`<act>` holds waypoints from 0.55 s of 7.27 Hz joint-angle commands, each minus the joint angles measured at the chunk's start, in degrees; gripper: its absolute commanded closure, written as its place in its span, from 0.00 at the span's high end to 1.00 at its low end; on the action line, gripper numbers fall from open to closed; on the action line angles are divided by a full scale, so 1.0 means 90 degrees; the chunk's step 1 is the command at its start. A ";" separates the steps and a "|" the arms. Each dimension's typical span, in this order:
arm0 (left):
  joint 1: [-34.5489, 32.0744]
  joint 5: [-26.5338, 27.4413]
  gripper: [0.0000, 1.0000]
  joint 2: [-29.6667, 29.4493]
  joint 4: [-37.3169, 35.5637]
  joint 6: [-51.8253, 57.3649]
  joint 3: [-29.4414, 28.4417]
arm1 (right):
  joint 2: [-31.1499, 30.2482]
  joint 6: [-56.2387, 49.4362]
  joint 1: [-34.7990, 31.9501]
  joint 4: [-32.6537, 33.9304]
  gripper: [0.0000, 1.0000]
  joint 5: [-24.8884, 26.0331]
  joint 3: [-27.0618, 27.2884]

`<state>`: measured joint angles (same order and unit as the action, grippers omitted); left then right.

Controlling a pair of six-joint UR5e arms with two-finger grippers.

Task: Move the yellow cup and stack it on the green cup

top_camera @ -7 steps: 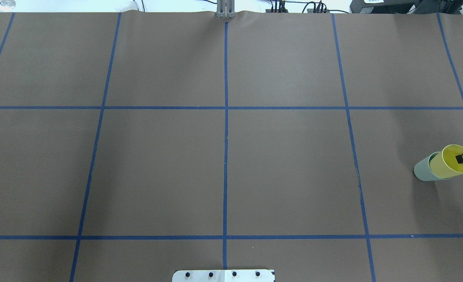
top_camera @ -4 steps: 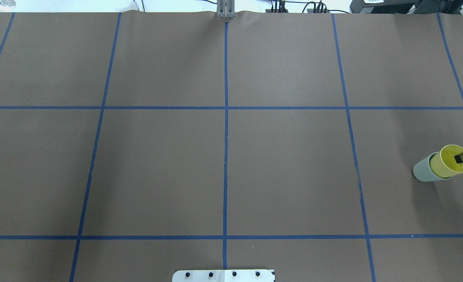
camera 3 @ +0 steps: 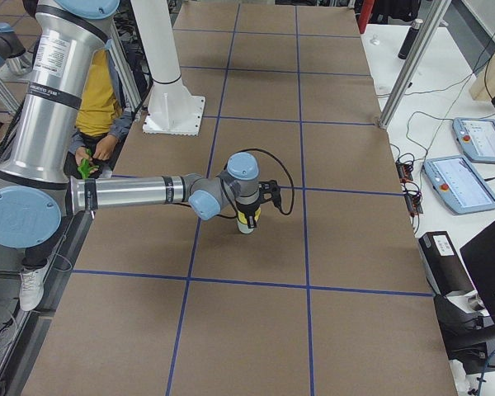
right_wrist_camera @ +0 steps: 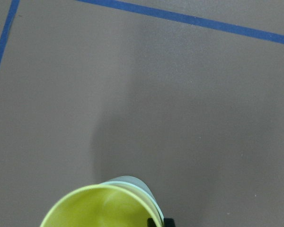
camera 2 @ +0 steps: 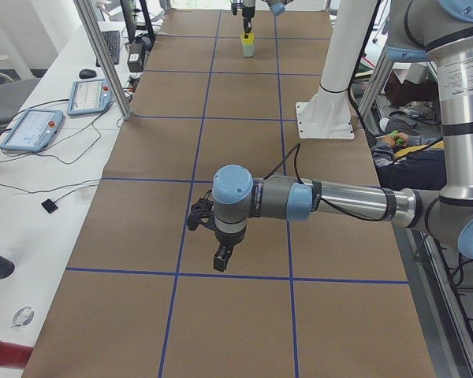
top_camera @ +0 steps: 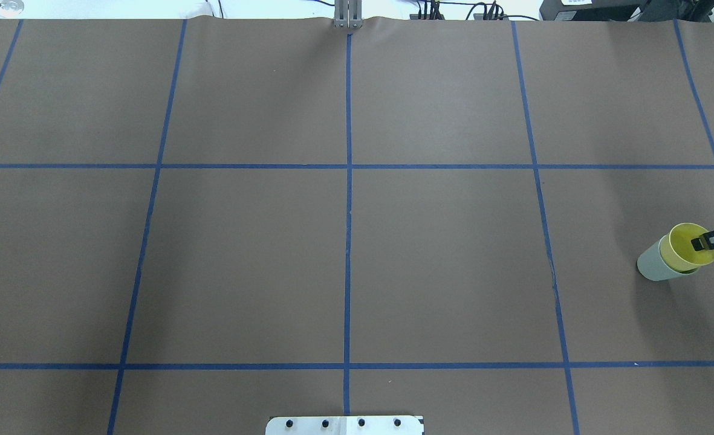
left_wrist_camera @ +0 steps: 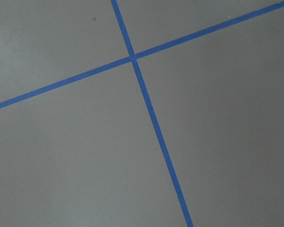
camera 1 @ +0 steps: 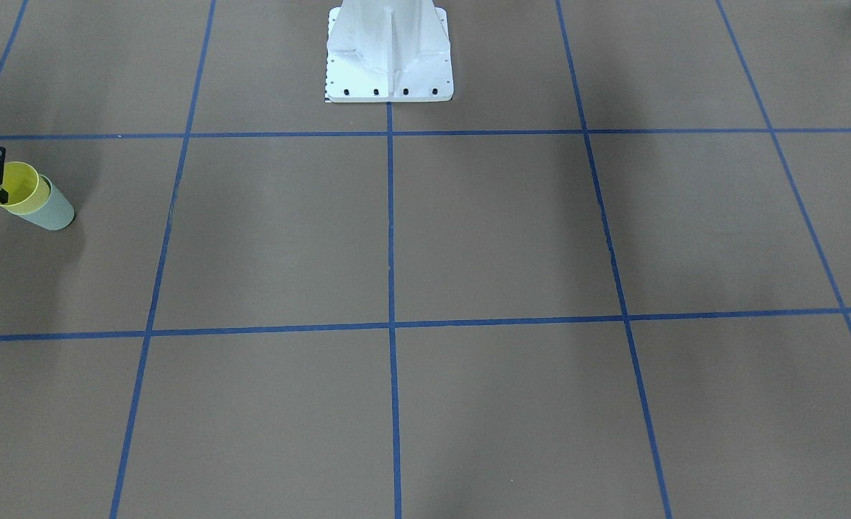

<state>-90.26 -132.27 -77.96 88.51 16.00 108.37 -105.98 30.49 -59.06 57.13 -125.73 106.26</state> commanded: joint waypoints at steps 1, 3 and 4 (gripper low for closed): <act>0.0000 -0.0010 1.00 0.0000 0.0000 0.0000 0.0000 | 0.0017 -0.0008 0.0087 0.0000 0.27 0.0044 -0.0010; 0.0000 -0.0010 1.00 0.0000 0.0000 0.0000 -0.0010 | 0.0027 -0.0047 0.0087 -0.0010 0.79 0.0044 -0.0010; 0.0000 -0.0010 1.00 0.0000 0.0000 0.0000 -0.0010 | 0.0027 -0.0047 0.0087 -0.0010 0.99 0.0044 0.0000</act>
<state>-90.26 -132.36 -77.96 88.51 16.00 108.32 -105.75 30.13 -58.31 57.07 -125.34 106.18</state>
